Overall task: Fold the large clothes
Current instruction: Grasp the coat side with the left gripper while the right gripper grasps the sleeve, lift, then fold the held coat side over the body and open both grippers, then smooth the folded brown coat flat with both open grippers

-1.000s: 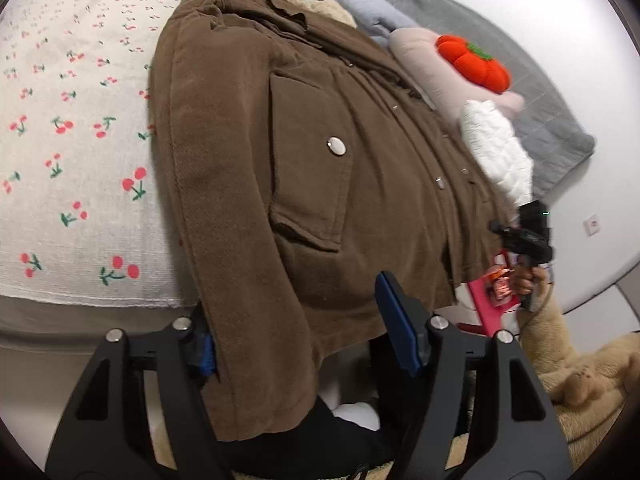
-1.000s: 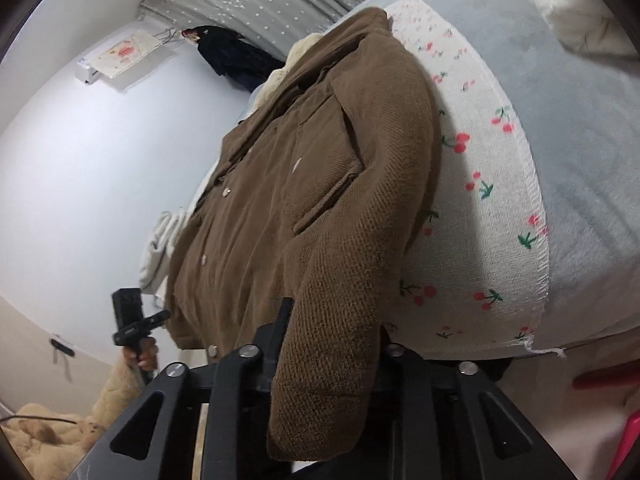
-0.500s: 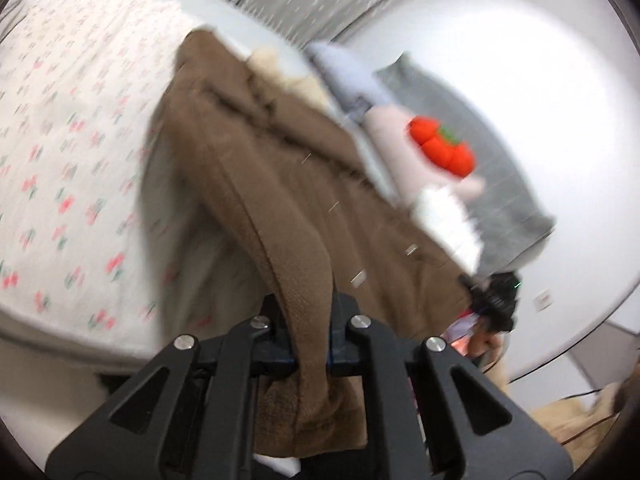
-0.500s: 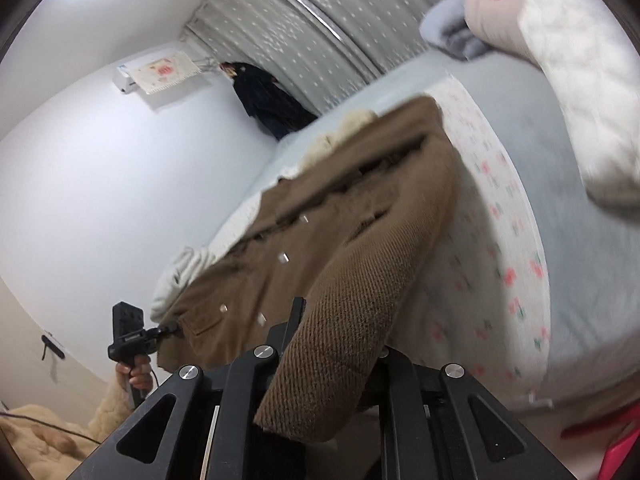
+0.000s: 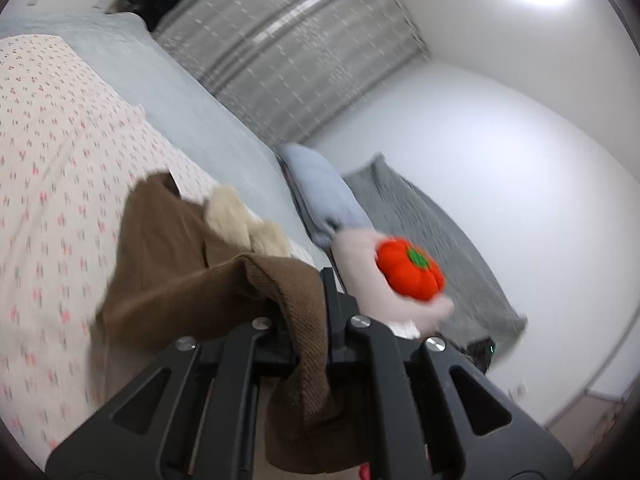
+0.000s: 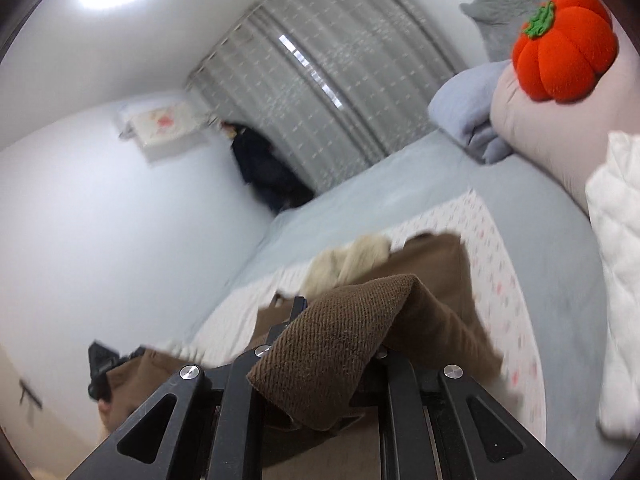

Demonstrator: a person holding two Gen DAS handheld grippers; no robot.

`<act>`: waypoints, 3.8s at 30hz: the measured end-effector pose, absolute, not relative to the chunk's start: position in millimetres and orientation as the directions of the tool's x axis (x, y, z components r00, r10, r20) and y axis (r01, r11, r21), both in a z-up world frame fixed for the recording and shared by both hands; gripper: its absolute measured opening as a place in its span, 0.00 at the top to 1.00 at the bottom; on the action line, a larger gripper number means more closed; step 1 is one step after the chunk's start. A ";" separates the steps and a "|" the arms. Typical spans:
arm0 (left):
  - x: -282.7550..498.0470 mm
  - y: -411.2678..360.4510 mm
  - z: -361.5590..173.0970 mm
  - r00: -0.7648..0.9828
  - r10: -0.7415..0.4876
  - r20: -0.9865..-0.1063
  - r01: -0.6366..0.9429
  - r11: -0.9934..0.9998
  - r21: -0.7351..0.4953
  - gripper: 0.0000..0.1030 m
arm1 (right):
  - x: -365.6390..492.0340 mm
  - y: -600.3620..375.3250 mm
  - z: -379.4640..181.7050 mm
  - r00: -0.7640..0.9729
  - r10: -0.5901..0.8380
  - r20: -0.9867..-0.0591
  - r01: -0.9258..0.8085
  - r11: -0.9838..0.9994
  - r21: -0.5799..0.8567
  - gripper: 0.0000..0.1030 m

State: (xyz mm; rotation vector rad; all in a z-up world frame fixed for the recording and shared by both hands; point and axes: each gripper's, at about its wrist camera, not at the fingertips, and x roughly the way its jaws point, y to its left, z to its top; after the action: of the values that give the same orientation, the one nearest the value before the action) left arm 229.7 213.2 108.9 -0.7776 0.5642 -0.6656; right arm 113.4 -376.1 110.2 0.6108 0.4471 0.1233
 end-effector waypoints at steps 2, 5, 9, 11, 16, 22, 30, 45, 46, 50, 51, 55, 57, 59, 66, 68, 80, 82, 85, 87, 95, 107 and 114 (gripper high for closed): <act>264.3 216.9 106.6 0.683 -0.694 -0.227 0.289 0.543 -0.789 0.90 | 146.3 -393.2 113.5 0.907 0.210 -0.364 0.054 0.802 0.596 0.87; 325.4 215.7 94.3 0.706 -0.653 -0.274 0.220 0.570 -0.791 0.89 | 199.7 -418.5 108.3 0.910 0.174 -0.378 0.105 0.782 0.614 0.87; 394.0 198.6 67.5 0.722 -0.570 -0.392 0.136 0.673 -0.728 0.88 | 277.7 -435.9 88.8 0.890 0.127 -0.437 0.175 0.790 0.587 0.86; 429.2 186.3 40.9 0.714 -0.523 -0.465 0.088 0.726 -0.682 0.84 | 318.8 -444.8 66.5 0.873 0.091 -0.479 0.228 0.792 0.566 0.86; 478.5 153.1 -28.1 0.613 -0.383 -0.691 -0.029 0.863 -0.505 0.75 | 397.4 -475.2 -33.9 0.740 0.113 -0.663 0.421 0.690 0.588 0.66; 464.3 167.1 -2.1 0.635 -0.443 -0.633 0.057 0.844 -0.533 0.66 | 383.3 -506.2 -56.4 0.764 0.103 -0.637 0.452 0.620 0.641 0.44; 445.1 183.2 25.1 0.739 -0.416 -0.530 0.039 0.812 -0.582 0.27 | 353.0 -519.2 -16.3 0.795 0.023 -0.606 0.418 0.703 0.575 0.24; 531.2 121.2 -15.0 0.602 -0.236 -0.763 0.104 0.970 -0.218 0.69 | 448.9 -473.1 -66.3 0.593 -0.045 -0.804 0.384 0.894 0.233 0.49; 533.0 118.6 -14.1 0.603 -0.254 -0.756 0.098 0.964 -0.246 0.90 | 449.9 -473.3 -66.1 0.615 -0.039 -0.788 0.384 0.887 0.256 0.60; 499.7 121.4 25.1 0.811 -0.259 -0.525 0.136 0.955 -0.262 0.91 | 430.4 -466.6 -29.9 0.749 -0.155 -0.644 0.396 0.884 0.248 0.90; 495.3 127.4 29.8 0.843 -0.265 -0.469 0.139 0.948 -0.285 0.91 | 422.3 -468.9 -16.6 0.790 -0.173 -0.588 0.392 0.881 0.267 0.90; 528.2 131.5 -2.2 0.821 -0.163 -0.547 0.028 0.969 -0.247 0.89 | 442.7 -467.0 -16.3 0.785 -0.210 -0.583 0.409 0.882 0.233 0.90; 552.1 131.5 -41.4 0.738 -0.117 -0.665 -0.044 0.974 -0.220 0.86 | 461.9 -465.8 -36.8 0.744 -0.227 -0.628 0.432 0.881 0.195 0.89; 567.2 148.0 -58.7 0.674 -0.154 -0.722 -0.106 0.948 -0.301 0.77 | 481.8 -466.6 -75.2 0.655 -0.240 -0.717 0.474 0.869 0.141 0.84; 560.3 157.1 -47.2 0.612 0.002 -0.791 -0.222 0.960 -0.169 0.64 | 480.4 -489.9 -99.5 0.566 -0.232 -0.791 0.574 0.799 0.176 0.56; 545.0 154.7 -27.1 0.622 0.074 -0.780 -0.220 0.972 -0.084 0.47 | 463.1 -490.7 -83.0 0.553 -0.294 -0.780 0.615 0.775 0.144 0.48; 395.5 61.8 26.9 0.675 -0.292 -0.678 0.229 0.956 -0.183 0.25 | 383.8 -381.4 -15.0 0.708 -0.034 -0.705 0.333 0.897 0.292 0.38; 388.8 58.5 0.1 0.643 -0.276 -0.715 0.218 0.960 -0.175 0.25 | 377.9 -362.8 -31.0 0.686 0.001 -0.728 0.308 0.905 0.292 0.38; 378.2 81.3 -33.2 0.654 -0.224 -0.722 0.190 0.973 -0.130 0.24 | 363.3 -365.5 -65.0 0.628 -0.015 -0.778 0.350 0.899 0.265 0.39; 369.5 102.5 -33.9 0.652 -0.220 -0.726 0.187 0.974 -0.128 0.24 | 348.7 -376.9 -74.2 0.617 -0.054 -0.785 0.365 0.904 0.225 0.43; 341.9 153.3 -8.0 0.650 -0.052 -0.758 0.052 0.998 -0.024 0.24 | 289.5 -429.4 -62.4 0.566 -0.144 -0.811 0.500 0.843 0.199 0.29; 317.9 34.2 10.4 0.655 -0.186 -0.732 0.297 0.955 0.022 0.24 | 346.4 -269.8 -20.8 0.661 -0.115 -0.742 0.173 0.985 0.002 0.29; 319.9 32.9 -11.0 0.637 -0.203 -0.744 0.274 0.961 -0.028 0.13 | 371.6 -240.1 -47.6 0.620 -0.114 -0.777 0.134 0.990 -0.038 0.29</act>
State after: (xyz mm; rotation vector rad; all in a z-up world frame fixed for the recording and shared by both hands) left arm 319.9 32.9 -11.0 0.0899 0.8377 -0.2728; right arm 371.6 -240.1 -47.6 0.0249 0.8912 -0.1425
